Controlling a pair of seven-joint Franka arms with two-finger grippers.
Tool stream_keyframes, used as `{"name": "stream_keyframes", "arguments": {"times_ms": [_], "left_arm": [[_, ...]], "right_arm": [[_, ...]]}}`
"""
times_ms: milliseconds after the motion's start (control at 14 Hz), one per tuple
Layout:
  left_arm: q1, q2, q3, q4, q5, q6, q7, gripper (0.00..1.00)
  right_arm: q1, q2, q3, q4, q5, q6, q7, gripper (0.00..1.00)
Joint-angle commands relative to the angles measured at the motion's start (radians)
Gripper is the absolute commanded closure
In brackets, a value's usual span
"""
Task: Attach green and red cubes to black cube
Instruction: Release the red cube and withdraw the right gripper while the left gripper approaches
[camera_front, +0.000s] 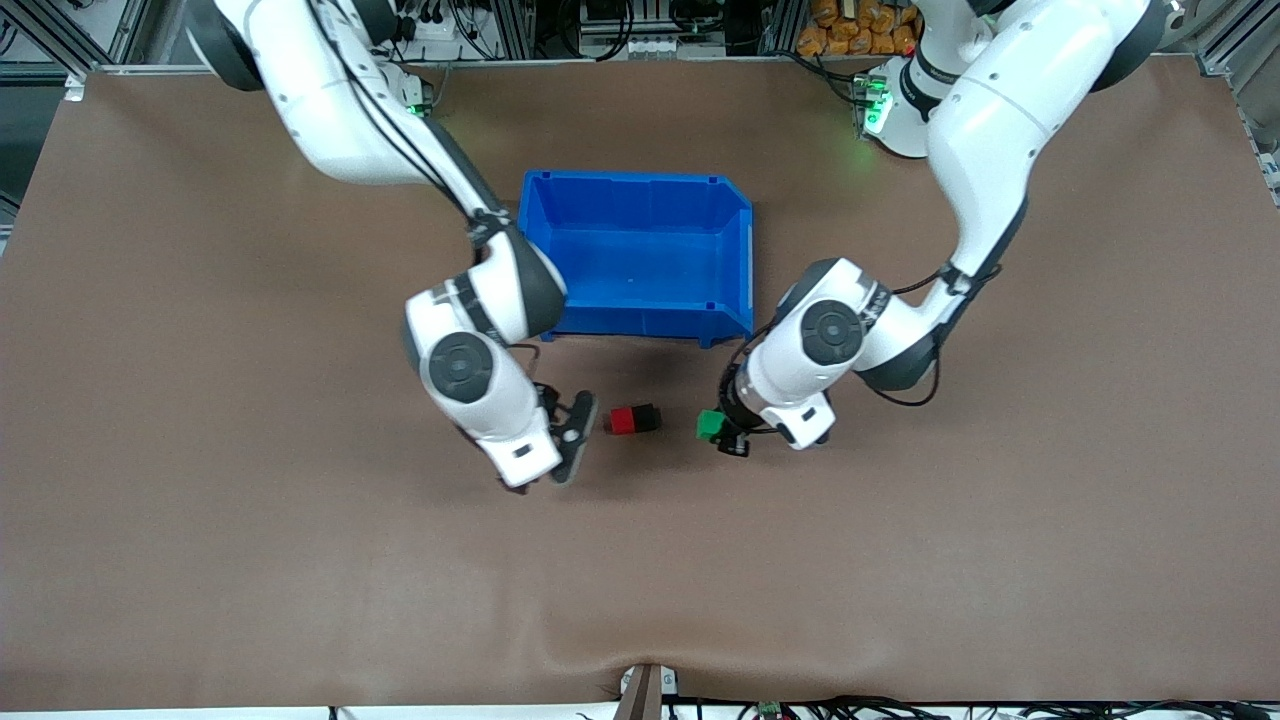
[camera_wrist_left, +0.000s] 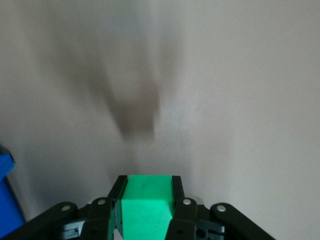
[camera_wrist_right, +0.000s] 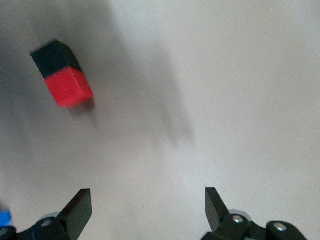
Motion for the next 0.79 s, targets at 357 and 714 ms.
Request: {"name": "stream_keyframes", "arguments": {"times_ms": [357,714], "left_arm": [[-0.099,0.081,0.059,0.095,0.012,-0.013,-0.188,1.0],[-0.159,0.11,0.086,0.118,0.02,-0.017,-0.297,1.0]], "right_arm": [[-0.232,-0.243,0.016,-0.165,0.014,-0.067,-0.001,0.0],[-0.361,-0.401,0.016,-0.286,0.018,-0.136,0.006,0.0]]}}
